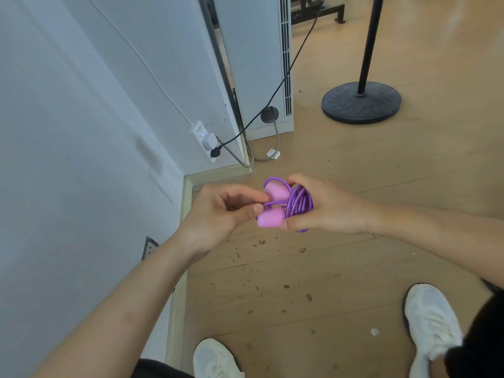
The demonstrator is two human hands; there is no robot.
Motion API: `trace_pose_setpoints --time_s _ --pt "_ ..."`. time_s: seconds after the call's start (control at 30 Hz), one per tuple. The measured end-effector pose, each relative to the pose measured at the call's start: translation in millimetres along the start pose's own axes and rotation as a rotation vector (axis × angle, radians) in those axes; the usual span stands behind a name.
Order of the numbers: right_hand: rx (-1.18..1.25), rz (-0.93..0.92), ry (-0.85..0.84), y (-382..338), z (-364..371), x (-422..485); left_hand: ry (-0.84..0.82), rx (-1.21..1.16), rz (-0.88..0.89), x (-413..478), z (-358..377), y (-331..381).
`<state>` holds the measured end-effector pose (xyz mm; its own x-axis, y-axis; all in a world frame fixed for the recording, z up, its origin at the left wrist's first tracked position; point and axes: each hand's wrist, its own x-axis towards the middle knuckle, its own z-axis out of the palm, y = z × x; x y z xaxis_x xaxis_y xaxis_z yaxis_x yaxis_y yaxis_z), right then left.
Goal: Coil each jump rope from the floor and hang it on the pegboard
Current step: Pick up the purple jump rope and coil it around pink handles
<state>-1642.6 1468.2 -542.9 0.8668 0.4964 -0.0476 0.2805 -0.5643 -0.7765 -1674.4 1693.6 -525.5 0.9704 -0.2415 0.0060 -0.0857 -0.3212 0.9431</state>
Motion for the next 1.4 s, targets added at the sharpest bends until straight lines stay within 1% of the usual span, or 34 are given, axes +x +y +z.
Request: trace_pose_setpoints --time_s 0.1,0.17,0.3,0.43,0.5,0.57,0.67,0.73,0.8,0.9,1.0,1.13,1.23,1.33,1.4 --pt "0.010 -0.013 0.008 1.3 2.4 0.1 0.068 -0.096 -0.025 1.2 5.7 -1.5" --pt "0.018 -0.026 0.022 1.9 5.8 -0.4 0.084 -0.119 -0.029 1.5 9.2 -0.2" --pt "0.045 -0.042 0.047 2.5 5.8 0.3 0.109 -0.019 0.043 2.2 6.6 3.4" --pt "0.047 -0.063 0.054 1.9 3.4 -0.3 -0.011 0.110 0.117 1.1 -1.4 5.6" --pt "0.057 -0.057 0.079 2.7 1.2 0.7 -0.019 0.190 0.139 0.0 -1.9 4.6" --pt "0.073 -0.052 0.100 2.9 -1.9 1.7 -0.008 0.284 0.213 -0.6 -3.3 3.5" --pt "0.102 -0.054 0.093 2.9 -2.7 1.5 0.004 0.474 0.418 -0.3 -5.8 1.9" --pt "0.117 -0.064 0.074 2.6 -0.7 1.0 0.018 0.502 0.474 0.7 -5.2 1.5" --pt "0.130 -0.067 0.046 2.6 -0.4 1.9 0.020 0.449 0.423 0.1 -2.3 1.1" --pt "0.190 -0.019 -0.014 7.1 0.7 3.4 0.009 0.271 0.304 -2.3 0.6 4.3" --pt "0.245 0.046 -0.080 15.5 7.4 2.3 0.100 0.164 0.273 -2.5 1.4 7.9" --pt "0.283 0.051 -0.080 21.0 19.7 1.0 0.248 -0.049 0.162 0.8 0.7 9.4" --pt "0.347 0.051 -0.091 19.1 25.0 0.7 0.353 -0.157 0.093 5.7 -1.5 10.2" --pt "0.359 0.037 -0.081 18.1 25.5 1.2 0.376 -0.283 0.013 8.0 0.1 11.0" --pt "0.336 0.025 -0.089 20.9 26.2 2.2 0.357 -0.288 0.001 9.4 1.4 11.2"
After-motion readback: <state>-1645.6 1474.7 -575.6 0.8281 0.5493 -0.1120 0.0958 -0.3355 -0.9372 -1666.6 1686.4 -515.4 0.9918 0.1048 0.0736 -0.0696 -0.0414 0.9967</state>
